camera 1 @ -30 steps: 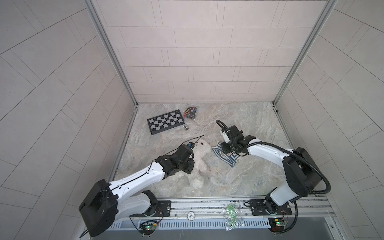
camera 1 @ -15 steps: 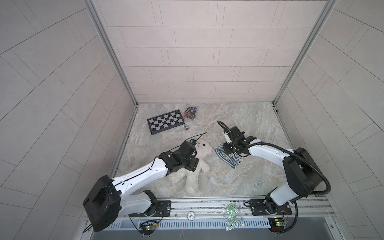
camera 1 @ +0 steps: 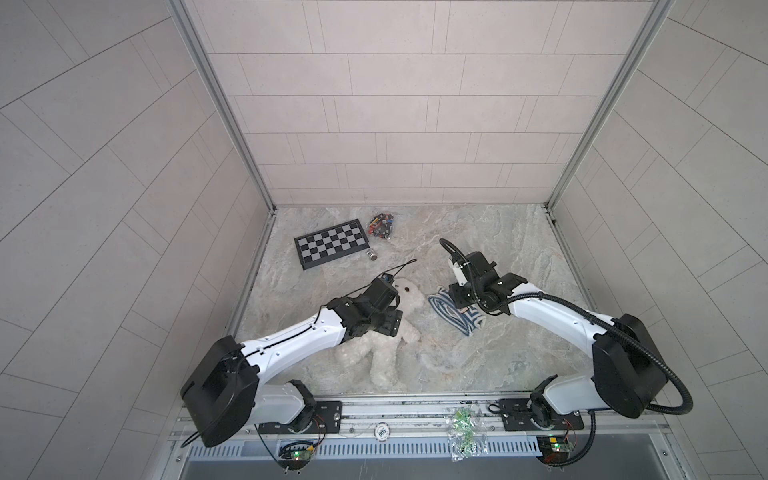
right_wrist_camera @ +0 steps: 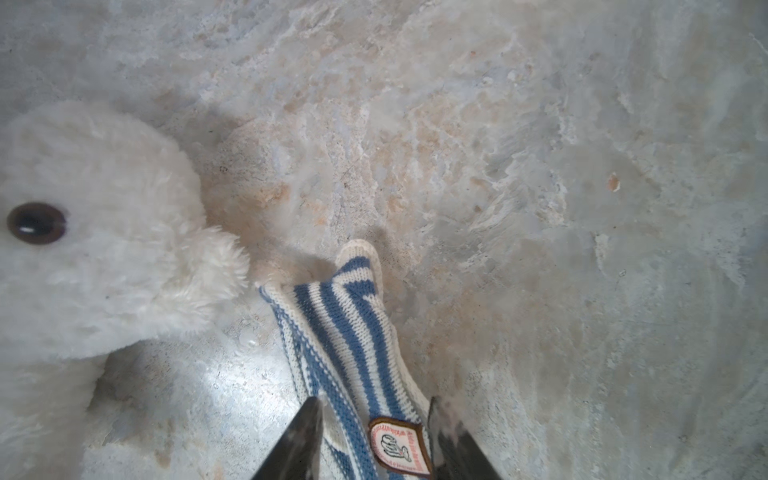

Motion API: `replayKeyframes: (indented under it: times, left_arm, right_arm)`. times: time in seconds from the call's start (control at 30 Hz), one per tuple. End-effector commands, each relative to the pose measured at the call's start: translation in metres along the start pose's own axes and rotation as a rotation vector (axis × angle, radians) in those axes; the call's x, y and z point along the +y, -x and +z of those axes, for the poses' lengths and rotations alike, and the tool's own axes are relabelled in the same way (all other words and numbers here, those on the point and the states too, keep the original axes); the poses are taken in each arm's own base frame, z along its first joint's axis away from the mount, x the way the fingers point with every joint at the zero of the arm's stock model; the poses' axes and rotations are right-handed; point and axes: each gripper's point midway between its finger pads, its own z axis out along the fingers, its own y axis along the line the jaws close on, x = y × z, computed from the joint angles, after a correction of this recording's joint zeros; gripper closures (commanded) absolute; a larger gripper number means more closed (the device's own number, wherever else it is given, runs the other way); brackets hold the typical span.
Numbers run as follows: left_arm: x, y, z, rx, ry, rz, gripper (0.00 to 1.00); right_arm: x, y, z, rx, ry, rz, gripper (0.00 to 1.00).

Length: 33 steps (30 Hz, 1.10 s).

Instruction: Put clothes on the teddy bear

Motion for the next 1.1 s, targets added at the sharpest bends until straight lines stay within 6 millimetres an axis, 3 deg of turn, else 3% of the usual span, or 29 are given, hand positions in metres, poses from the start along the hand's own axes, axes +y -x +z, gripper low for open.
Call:
replayKeyframes:
  times: [0.0,0.27,0.5,0.63,0.77,1.07]
  left_arm:
    - [-0.002,-0.009,0.014,0.029,-0.003,-0.013,0.19]
    - [0.002,-0.018,0.029,0.044,0.013,-0.025,0.43]
    - [0.003,-0.013,0.021,-0.02,-0.004,-0.037,0.73]
    - [0.005,-0.009,0.014,-0.055,-0.004,-0.03,0.82]
    - [0.009,-0.005,0.005,-0.09,0.009,-0.018,0.93]
    - [0.012,0.011,-0.032,-0.235,-0.011,0.048,1.0]
  right_arm:
    - [0.0,-0.021,-0.001,0.061,-0.019,-0.043,0.54]
    - [0.007,-0.034,0.007,0.128,-0.019,-0.091,0.55]
    - [0.011,-0.042,0.02,0.179,-0.036,-0.124,0.57]
    - [0.008,-0.041,0.025,0.183,-0.058,-0.128,0.59]
    - [0.002,-0.04,0.028,0.181,-0.096,-0.125,0.71]
    - [-0.003,-0.032,0.024,0.149,-0.127,-0.12,0.93]
